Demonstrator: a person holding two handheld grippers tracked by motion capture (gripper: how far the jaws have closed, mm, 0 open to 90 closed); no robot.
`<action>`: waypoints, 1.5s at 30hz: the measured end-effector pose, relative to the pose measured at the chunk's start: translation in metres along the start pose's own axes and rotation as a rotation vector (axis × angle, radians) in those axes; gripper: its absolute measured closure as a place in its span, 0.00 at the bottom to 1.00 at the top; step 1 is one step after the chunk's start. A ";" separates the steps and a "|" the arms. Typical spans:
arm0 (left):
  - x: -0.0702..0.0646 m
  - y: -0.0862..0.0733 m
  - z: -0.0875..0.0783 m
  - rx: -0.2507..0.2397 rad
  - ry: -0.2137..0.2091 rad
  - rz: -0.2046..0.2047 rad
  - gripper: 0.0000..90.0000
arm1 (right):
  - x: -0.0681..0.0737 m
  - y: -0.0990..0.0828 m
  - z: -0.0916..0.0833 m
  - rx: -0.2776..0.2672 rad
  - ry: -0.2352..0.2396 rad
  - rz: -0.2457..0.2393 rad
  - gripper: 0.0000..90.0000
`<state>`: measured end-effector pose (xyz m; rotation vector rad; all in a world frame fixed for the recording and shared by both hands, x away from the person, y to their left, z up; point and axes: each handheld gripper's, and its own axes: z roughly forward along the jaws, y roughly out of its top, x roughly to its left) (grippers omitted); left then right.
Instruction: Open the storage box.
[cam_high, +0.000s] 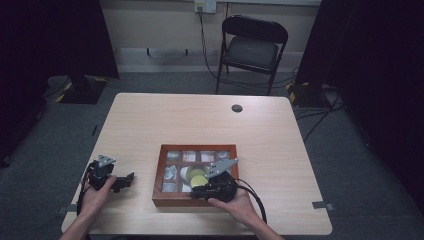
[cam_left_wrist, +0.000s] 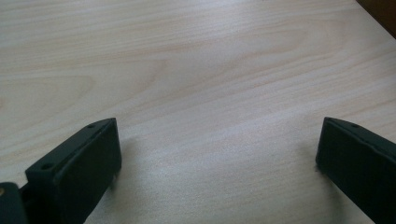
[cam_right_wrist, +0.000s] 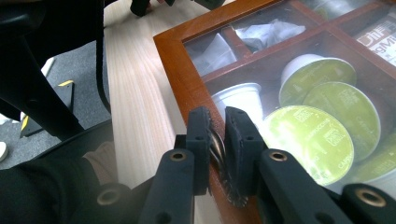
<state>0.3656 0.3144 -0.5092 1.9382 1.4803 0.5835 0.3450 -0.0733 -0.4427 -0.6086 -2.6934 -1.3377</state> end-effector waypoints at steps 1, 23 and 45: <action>0.000 0.000 0.000 0.000 0.000 0.000 0.00 | 0.000 0.000 0.000 0.000 0.000 -0.001 0.90; 0.000 0.000 0.000 0.002 -0.002 0.001 0.00 | 0.002 0.001 -0.002 -0.007 -0.012 -0.017 0.90; 0.000 0.000 0.000 0.002 -0.001 0.001 0.00 | 0.001 0.014 -0.016 -0.068 0.009 0.002 0.90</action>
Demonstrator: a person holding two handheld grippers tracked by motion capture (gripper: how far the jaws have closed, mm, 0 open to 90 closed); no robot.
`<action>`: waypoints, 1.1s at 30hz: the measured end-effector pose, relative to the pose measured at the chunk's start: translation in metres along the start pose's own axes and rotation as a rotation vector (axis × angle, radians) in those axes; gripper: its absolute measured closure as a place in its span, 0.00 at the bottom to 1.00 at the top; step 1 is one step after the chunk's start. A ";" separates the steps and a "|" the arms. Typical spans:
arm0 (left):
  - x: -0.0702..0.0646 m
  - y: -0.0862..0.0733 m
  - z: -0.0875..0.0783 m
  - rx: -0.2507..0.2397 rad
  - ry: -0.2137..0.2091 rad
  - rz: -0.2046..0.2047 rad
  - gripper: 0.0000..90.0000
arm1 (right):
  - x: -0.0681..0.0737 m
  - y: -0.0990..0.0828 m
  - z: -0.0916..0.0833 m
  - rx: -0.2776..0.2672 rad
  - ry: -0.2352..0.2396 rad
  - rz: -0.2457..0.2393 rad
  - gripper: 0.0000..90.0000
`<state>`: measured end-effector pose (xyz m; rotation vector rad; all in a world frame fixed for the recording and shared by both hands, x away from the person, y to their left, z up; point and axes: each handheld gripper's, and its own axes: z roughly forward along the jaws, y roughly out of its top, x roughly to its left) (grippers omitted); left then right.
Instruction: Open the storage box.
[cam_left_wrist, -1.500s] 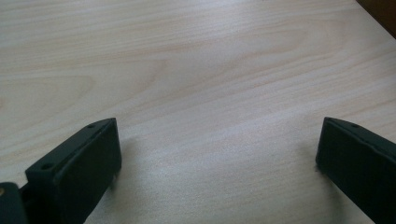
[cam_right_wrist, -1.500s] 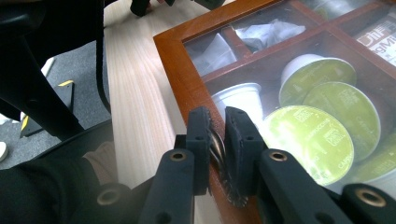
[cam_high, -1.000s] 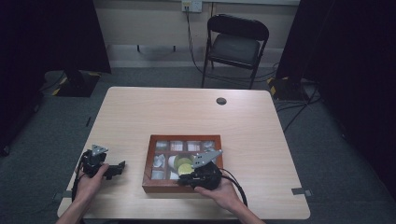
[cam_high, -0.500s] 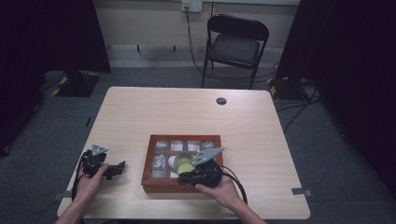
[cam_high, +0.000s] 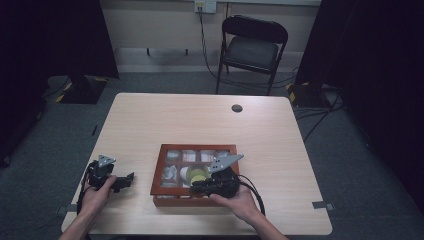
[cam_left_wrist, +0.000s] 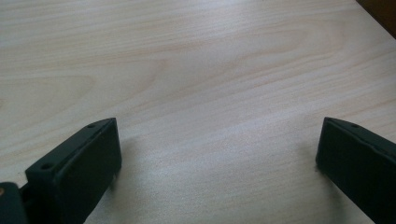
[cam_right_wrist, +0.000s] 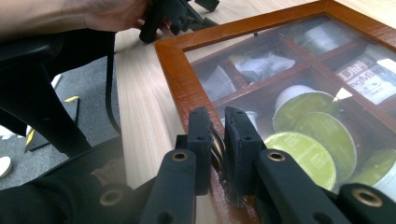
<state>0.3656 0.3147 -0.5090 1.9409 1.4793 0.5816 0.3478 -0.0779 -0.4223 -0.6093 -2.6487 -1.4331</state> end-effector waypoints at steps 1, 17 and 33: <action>0.000 0.000 0.000 0.000 0.000 0.000 0.00 | 0.000 0.001 0.000 -0.001 0.000 0.001 0.90; 0.000 0.000 0.000 0.000 0.000 0.000 0.00 | -0.001 0.006 -0.006 -0.030 0.003 0.020 0.90; 0.000 0.000 0.000 0.000 0.000 0.000 0.00 | -0.003 0.019 -0.016 -0.074 0.002 0.038 0.90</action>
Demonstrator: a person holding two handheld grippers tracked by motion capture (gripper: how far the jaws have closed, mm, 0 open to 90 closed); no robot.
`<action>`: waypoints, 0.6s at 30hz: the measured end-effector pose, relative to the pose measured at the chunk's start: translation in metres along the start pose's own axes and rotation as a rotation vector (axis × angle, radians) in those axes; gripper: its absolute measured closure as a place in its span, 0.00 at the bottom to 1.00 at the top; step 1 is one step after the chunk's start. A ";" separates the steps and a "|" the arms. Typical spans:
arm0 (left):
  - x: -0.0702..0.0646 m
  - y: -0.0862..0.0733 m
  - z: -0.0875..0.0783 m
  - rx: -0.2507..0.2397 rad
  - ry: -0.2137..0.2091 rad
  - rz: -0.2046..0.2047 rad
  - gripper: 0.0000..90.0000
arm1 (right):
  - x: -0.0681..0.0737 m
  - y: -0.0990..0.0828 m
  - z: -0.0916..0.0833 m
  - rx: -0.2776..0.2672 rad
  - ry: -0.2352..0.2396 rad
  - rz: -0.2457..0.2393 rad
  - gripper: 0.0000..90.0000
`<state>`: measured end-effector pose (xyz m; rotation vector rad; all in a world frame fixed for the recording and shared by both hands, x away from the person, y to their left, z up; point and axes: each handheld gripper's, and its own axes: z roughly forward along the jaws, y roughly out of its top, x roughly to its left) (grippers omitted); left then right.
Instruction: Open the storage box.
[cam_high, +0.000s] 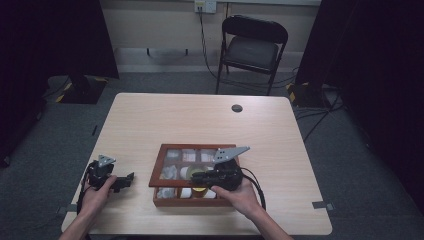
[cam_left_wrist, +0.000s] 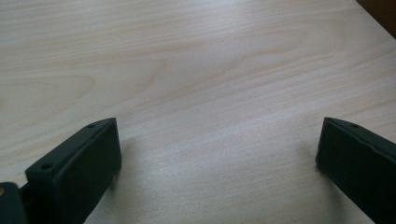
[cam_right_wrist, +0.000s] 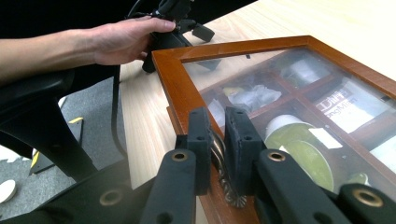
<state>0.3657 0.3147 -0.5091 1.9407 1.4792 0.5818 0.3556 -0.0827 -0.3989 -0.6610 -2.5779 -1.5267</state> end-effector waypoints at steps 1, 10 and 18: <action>0.000 0.000 0.000 0.000 0.000 0.000 0.00 | 0.000 0.001 0.000 0.001 0.001 0.001 0.90; 0.000 0.000 0.000 0.000 0.000 0.000 0.00 | -0.004 0.009 -0.004 -0.015 0.010 0.014 0.90; 0.000 0.000 0.000 0.000 0.000 0.000 0.00 | -0.005 0.019 -0.009 -0.028 -0.001 0.012 0.90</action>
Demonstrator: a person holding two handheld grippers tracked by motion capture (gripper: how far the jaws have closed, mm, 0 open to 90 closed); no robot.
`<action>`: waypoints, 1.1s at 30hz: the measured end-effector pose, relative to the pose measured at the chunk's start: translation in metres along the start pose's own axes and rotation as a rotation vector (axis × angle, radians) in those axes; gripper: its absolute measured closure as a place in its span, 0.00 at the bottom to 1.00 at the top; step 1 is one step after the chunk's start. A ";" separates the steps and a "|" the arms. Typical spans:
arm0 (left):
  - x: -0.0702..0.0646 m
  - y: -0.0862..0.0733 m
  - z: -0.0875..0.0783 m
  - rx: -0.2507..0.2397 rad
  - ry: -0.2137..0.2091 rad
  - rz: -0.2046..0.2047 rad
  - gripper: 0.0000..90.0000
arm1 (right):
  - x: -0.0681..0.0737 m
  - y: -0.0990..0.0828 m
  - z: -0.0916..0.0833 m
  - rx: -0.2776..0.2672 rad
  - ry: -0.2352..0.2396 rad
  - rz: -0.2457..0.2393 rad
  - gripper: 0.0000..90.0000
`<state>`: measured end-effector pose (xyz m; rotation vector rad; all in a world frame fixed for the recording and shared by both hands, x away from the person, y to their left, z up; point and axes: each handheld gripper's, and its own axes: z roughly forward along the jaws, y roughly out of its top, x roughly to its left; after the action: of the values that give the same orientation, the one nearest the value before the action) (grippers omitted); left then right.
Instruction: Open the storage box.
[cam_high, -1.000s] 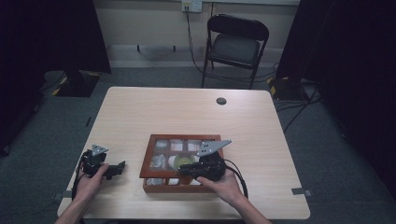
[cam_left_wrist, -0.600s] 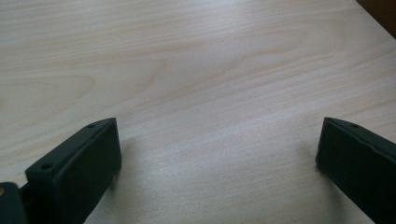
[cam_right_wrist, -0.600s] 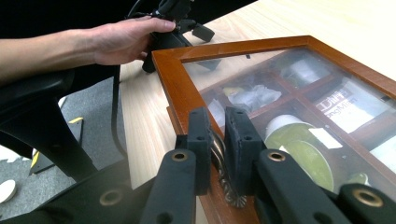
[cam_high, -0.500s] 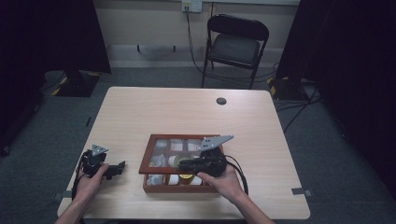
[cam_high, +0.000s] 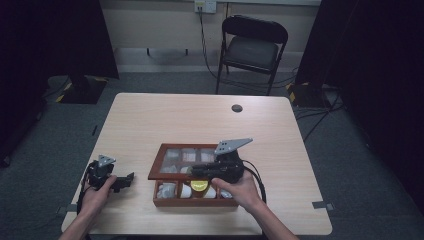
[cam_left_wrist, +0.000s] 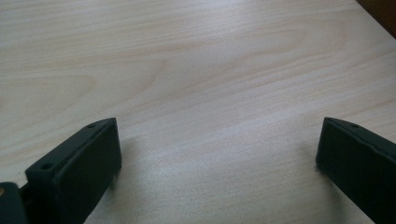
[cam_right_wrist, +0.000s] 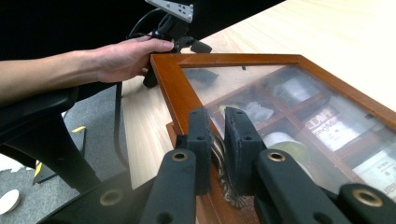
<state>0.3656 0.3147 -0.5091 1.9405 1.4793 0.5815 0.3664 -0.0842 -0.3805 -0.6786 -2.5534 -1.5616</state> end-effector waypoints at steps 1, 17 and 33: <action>0.000 0.000 0.000 0.000 0.000 0.000 0.00 | 0.000 0.000 0.000 -0.001 0.000 0.001 0.90; 0.000 0.000 0.000 0.000 0.000 0.001 0.00 | -0.004 0.010 -0.003 0.002 0.003 0.006 0.90; 0.000 0.000 0.000 0.000 0.001 0.000 0.00 | -0.008 0.025 -0.007 0.018 0.002 0.026 0.90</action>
<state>0.3655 0.3146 -0.5091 1.9400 1.4799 0.5828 0.3829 -0.0834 -0.3591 -0.7047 -2.5429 -1.5292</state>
